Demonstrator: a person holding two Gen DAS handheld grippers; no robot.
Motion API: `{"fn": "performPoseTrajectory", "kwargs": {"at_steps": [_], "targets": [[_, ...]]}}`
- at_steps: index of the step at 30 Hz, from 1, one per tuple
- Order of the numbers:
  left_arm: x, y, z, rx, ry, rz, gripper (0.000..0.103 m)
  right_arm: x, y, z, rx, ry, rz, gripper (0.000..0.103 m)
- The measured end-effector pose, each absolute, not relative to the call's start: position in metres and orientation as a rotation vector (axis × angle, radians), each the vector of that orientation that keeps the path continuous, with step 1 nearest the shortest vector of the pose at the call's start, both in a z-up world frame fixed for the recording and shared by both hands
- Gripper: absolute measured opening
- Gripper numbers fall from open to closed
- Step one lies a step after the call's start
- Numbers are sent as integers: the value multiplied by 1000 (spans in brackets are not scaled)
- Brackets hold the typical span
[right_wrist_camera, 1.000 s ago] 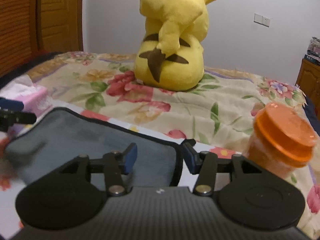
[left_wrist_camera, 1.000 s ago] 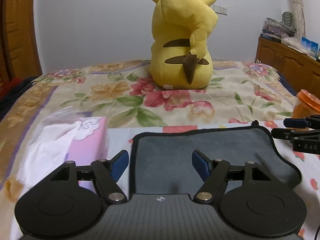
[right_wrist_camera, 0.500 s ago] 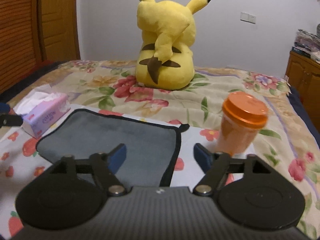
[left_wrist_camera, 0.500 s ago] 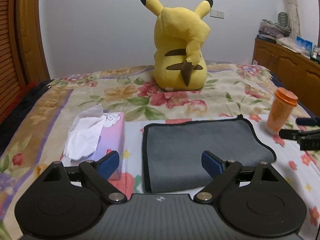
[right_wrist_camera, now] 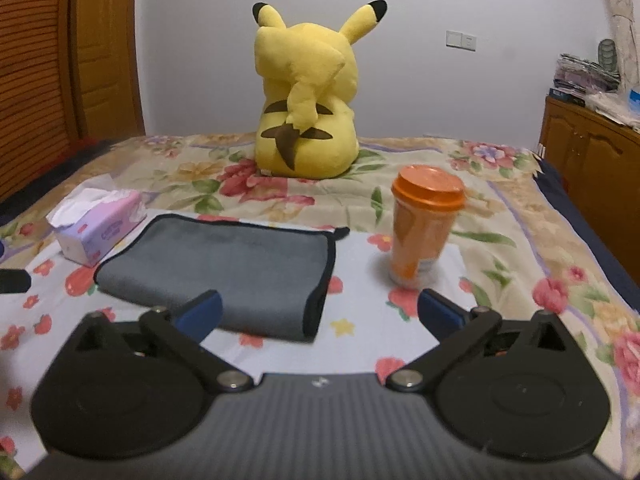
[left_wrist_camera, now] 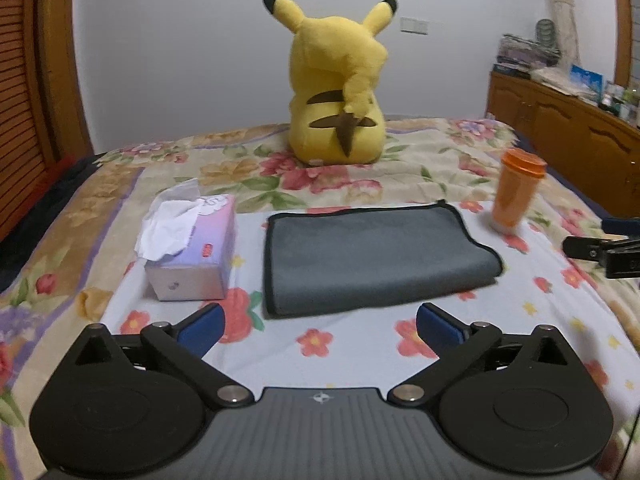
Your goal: Fold towel
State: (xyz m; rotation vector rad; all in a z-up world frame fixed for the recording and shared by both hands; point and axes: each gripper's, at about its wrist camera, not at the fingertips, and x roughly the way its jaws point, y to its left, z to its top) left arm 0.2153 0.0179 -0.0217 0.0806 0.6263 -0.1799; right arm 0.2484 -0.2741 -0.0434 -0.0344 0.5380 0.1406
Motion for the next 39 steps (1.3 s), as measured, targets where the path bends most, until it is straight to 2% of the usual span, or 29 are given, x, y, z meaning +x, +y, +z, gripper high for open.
{"fn": "performPoseTrajectory", "kwargs": {"at_steps": [14, 25, 39], "targets": [[160, 0, 1, 39, 618, -186, 103, 196, -277, -22, -11, 496, 162, 103], [117, -3, 31, 37, 604, -139, 103, 147, -272, 17, -3, 465, 184, 103], [67, -6, 29, 48, 617, -113, 103, 97, -266, 23, 5, 455, 193, 103]]}}
